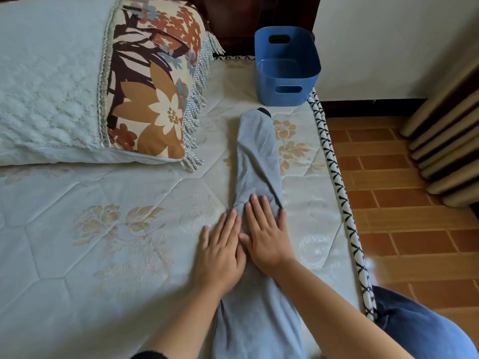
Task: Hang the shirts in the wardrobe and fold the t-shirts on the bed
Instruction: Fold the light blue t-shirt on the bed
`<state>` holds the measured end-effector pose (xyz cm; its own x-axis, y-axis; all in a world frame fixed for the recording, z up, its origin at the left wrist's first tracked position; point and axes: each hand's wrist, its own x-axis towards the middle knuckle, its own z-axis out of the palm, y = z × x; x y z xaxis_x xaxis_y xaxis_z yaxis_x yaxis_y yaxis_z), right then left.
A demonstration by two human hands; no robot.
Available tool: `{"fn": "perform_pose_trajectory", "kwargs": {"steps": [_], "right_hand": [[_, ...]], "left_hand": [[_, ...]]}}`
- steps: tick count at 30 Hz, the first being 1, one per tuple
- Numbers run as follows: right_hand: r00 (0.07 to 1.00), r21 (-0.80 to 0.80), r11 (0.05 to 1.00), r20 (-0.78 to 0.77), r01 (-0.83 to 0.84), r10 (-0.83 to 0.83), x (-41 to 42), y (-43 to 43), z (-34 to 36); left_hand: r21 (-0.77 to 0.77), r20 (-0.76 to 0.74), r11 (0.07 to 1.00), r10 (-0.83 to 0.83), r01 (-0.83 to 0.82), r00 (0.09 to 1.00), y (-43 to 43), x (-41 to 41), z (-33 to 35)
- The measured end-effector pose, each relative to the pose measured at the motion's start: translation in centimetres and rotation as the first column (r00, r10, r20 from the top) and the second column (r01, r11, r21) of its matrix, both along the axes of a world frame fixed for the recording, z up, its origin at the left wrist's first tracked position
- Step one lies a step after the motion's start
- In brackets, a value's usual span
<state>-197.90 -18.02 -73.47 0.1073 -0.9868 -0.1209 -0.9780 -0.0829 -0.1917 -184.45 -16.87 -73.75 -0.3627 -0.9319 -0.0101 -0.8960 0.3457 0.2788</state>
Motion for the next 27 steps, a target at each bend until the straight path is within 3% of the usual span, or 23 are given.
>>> {"fn": "perform_pose_trajectory", "kwargs": {"steps": [5,19,27], "right_hand": [[1.000,-0.193,0.981,0.007,0.004,-0.003,-0.4,-4.1,-0.6],[0.999,0.043,0.999,-0.048,0.018,-0.016,-2.1,-21.0,1.6],[0.998,-0.006,0.999,0.042,0.037,-0.036,-1.4,-16.3,1.3]], "left_hand": [[-0.008,-0.003,0.999,0.040,-0.040,0.999,-0.2,0.1,-0.5],[-0.056,-0.058,0.997,0.058,-0.061,0.997,-0.3,0.1,-1.6],[0.001,-0.029,0.998,0.057,-0.057,0.998,-0.3,0.1,-0.9]]}}
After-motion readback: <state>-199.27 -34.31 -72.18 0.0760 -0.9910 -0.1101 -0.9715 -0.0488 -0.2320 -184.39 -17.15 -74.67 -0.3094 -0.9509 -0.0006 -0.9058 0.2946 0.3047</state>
